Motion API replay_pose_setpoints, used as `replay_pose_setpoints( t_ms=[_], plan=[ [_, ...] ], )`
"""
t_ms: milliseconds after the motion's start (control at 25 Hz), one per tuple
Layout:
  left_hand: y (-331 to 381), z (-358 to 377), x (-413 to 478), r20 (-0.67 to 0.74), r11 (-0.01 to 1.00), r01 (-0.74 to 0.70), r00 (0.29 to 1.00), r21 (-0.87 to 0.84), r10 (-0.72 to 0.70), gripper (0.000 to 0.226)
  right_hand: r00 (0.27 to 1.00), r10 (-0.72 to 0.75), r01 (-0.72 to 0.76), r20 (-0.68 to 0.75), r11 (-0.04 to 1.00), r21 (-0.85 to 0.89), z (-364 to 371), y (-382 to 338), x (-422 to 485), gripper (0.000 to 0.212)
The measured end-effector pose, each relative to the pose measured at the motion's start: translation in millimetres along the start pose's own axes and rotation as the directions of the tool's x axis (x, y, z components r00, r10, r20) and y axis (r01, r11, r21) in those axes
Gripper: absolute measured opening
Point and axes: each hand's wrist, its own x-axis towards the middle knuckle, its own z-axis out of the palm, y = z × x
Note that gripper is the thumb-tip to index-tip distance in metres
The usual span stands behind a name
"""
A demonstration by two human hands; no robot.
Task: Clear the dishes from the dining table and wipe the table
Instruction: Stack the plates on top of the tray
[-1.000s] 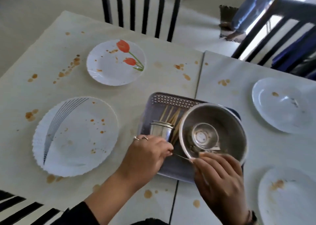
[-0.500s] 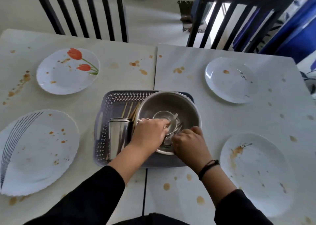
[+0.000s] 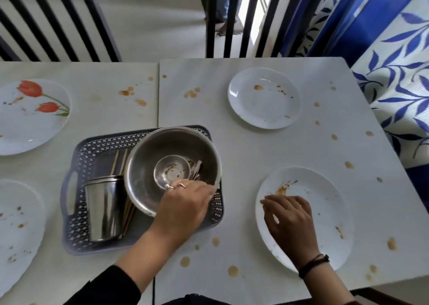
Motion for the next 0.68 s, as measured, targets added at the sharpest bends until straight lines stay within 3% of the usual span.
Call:
replay_pose_setpoints(
  t_ms=[120, 240, 400, 680],
  plan=[
    [33, 25, 9, 0.013, 0.986, -0.168, 0.986, -0.016, 0.169, 0.024, 0.997, 0.069, -0.068, 0.021, 0.996, -0.066, 10, 45, 32, 0.019],
    [41, 46, 19, 0.121, 0.984, -0.151, 0.983, 0.099, 0.138, 0.039, 0.979, 0.132, -0.106, 0.158, 0.982, -0.159, 35, 75, 94, 0.038],
    [30, 60, 18, 0.168, 0.972, -0.144, 0.979, 0.188, 0.113, 0.033, 0.931, 0.134, -0.035, 0.339, 0.958, -0.284, 72, 96, 160, 0.055],
    [26, 69, 16, 0.109, 0.958, -0.185, 0.980, 0.217, 0.165, 0.028, 0.930, -0.001, 0.124, 0.367, 0.942, -0.311, 101, 117, 200, 0.046]
  ],
)
